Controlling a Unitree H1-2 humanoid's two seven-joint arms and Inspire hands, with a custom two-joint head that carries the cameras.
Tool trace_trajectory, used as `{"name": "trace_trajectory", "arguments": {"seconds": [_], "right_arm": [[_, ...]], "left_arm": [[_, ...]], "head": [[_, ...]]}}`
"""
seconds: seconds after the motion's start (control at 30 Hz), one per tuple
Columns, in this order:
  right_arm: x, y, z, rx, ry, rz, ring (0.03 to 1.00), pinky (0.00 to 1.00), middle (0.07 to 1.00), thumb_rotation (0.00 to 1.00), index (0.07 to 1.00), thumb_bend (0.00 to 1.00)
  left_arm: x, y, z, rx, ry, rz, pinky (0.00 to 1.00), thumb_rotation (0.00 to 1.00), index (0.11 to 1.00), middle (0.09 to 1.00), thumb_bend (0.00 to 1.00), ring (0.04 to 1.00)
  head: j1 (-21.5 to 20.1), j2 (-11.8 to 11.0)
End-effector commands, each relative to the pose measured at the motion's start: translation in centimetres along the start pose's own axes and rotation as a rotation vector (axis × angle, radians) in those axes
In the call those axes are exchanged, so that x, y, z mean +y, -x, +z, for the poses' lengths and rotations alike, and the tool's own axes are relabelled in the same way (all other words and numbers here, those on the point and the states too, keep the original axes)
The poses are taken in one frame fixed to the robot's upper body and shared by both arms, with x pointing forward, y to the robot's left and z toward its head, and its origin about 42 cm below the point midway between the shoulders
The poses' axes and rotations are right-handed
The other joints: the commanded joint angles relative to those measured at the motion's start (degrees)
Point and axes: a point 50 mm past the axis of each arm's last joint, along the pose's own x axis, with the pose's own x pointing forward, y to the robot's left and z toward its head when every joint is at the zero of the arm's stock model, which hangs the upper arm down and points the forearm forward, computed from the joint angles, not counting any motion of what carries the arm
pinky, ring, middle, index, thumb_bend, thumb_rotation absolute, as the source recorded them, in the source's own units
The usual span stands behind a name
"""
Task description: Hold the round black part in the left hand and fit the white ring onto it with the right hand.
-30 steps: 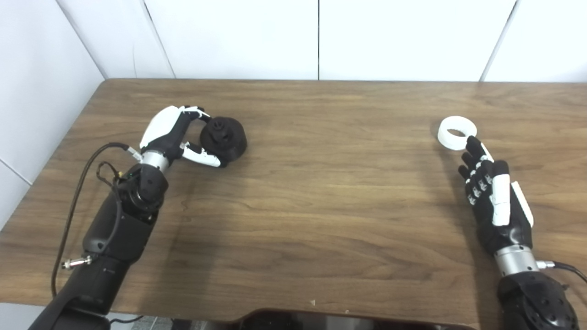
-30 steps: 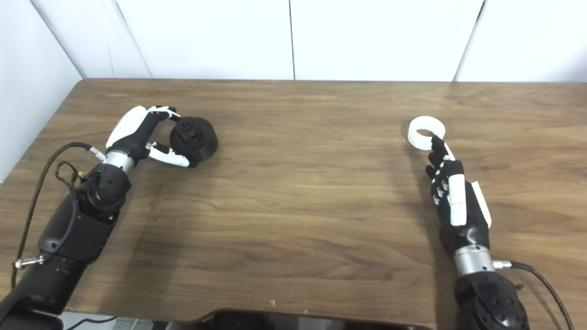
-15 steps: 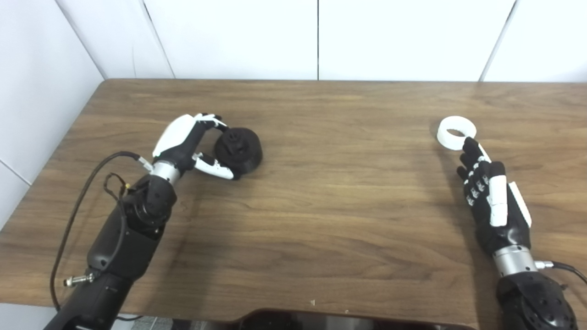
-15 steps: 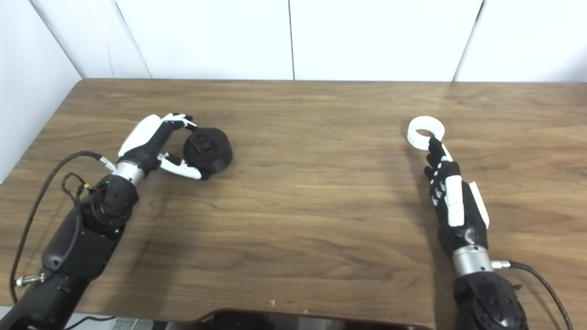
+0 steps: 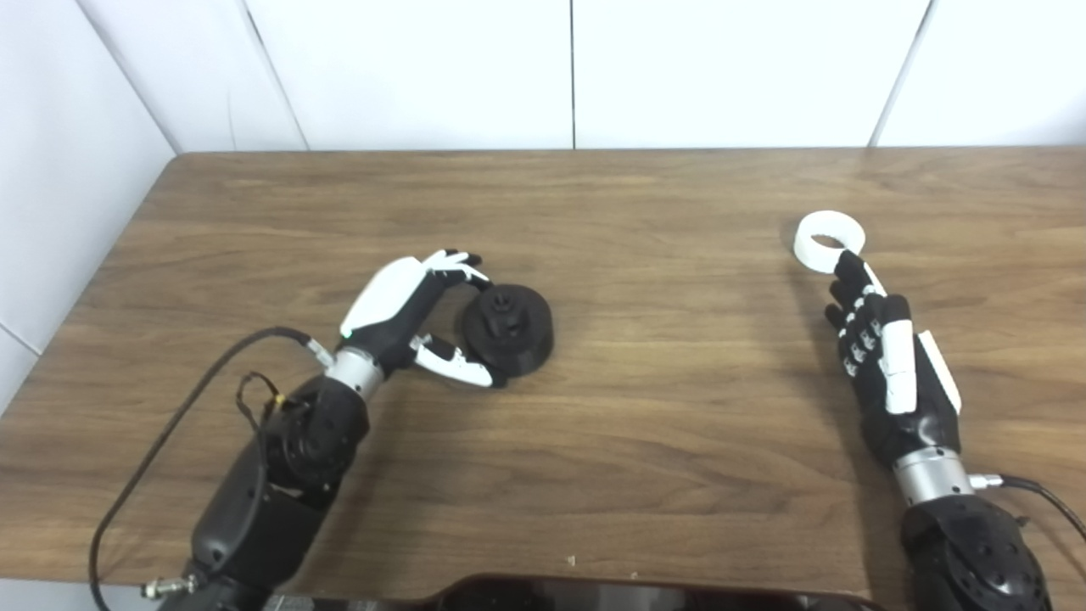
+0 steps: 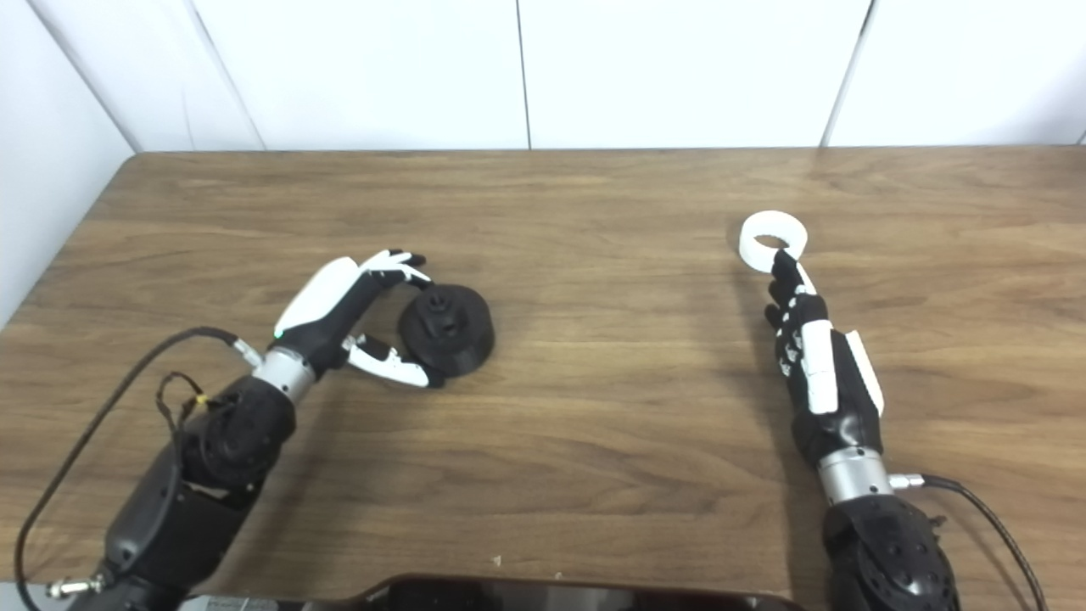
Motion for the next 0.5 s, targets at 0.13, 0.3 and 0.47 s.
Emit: {"name": "trace_trajectory", "arguments": {"seconds": [0.13, 0.3, 0.47], "right_arm": [[0.9, -0.2, 0.8, -0.039, 0.002, 0.002, 1.000, 1.00, 0.985, 1.00, 0.975, 0.68], [1.2, -0.2, 0.8, -0.034, 0.006, 0.000, 1.000, 1.00, 0.991, 1.00, 0.977, 0.70], [1.4, -0.3, 0.8, -0.039, 0.013, -0.001, 1.000, 1.00, 0.987, 1.00, 0.978, 0.69]], "left_arm": [[-1.4, 0.3, 2.2, -0.090, -0.027, -0.011, 0.88, 0.26, 0.618, 0.916, 0.83, 0.978], [-2.8, 0.7, 3.6, -0.139, 0.014, -0.040, 0.89, 0.24, 0.612, 0.920, 0.82, 0.985], [-4.6, 1.3, 4.8, -0.179, 0.019, -0.039, 0.87, 0.23, 0.604, 0.910, 0.84, 0.974]], "head": [[-0.61, 0.05], [-1.32, 0.01], [-2.44, 0.06]]}}
